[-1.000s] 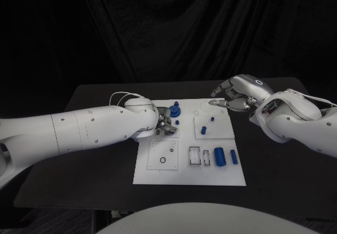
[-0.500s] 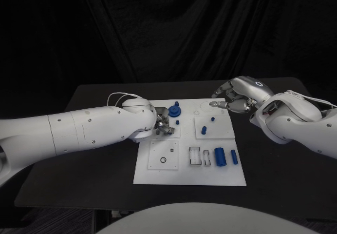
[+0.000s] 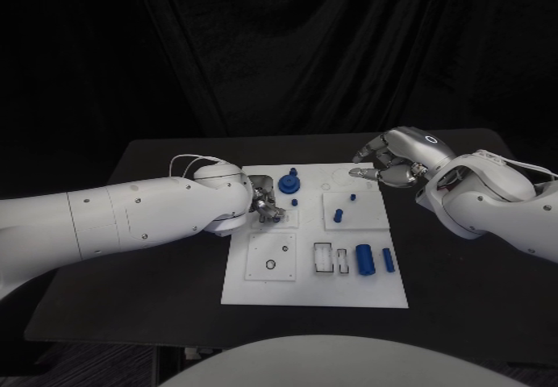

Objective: Assemble the parts on the task board

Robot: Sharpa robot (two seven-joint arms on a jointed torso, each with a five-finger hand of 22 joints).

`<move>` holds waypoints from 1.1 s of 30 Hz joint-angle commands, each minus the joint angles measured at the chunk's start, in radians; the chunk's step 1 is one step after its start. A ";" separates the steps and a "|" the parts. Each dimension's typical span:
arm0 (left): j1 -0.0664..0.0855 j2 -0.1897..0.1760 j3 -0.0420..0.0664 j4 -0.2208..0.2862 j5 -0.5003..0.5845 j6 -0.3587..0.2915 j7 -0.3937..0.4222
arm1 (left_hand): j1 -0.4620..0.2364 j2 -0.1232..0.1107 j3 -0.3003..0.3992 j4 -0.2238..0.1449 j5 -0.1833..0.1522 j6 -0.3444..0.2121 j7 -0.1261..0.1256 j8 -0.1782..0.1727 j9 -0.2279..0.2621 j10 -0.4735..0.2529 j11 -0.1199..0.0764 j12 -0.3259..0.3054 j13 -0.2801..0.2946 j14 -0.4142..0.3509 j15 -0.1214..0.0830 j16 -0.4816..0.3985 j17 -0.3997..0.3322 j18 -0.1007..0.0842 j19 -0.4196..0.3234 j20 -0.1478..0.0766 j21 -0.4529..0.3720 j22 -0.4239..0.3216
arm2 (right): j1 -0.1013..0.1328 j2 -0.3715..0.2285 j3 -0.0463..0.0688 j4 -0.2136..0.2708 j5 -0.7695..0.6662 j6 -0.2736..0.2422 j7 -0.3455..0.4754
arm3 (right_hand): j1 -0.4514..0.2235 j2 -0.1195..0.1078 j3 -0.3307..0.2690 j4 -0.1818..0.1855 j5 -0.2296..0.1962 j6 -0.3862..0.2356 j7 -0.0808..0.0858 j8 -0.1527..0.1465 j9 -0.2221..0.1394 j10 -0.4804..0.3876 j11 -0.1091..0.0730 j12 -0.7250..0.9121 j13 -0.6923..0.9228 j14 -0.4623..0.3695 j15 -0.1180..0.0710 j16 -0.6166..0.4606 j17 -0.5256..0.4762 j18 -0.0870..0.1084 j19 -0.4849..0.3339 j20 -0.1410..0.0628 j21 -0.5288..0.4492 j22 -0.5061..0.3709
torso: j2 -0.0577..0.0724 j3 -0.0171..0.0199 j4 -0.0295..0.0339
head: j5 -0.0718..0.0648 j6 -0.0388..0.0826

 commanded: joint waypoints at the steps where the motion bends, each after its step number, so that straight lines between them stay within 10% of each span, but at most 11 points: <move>1: -0.003 -0.007 0.001 0.010 0.001 -0.055 0.003 | -0.015 0.002 0.041 -0.033 -0.006 0.006 -0.003 -0.006 0.002 0.102 -0.003 0.004 0.263 0.106 -0.005 0.006 0.263 0.000 0.001 -0.006 -0.006 0.113 | -0.003 0.000 0.001 -0.001 -0.002 0.010 -0.025 | 0.011 0.004 0.003 -0.001 0.007 0.001 0.003 -0.005 -0.002 0.096 0.009 -0.004 0.251 0.092 0.008 -0.004 0.201 -0.006 0.035 0.008 -0.005 0.209 | 0.000 -0.0004 0.0006 | 0.003 0.000; 33: -0.048 -0.032 0.001 0.019 0.001 -0.129 0.030 | -0.043 0.005 0.055 -0.026 -0.019 0.014 -0.004 -0.004 0.012 0.102 -0.003 0.004 0.263 0.106 -0.005 0.006 0.263 0.001 -0.002 -0.006 -0.011 0.109 | -0.003 -0.007 0.001 0.004 -0.002 0.025 -0.039 | 0.004 0.025 0.004 0.004 0.048 0.000 0.005 -0.012 -0.009 0.093 0.011 -0.008 0.247 0.092 0.010 -0.005 0.199 -0.005 0.033 0.010 -0.009 0.208 | 0.002 -0.0011 0.0008 | 0.002 0.000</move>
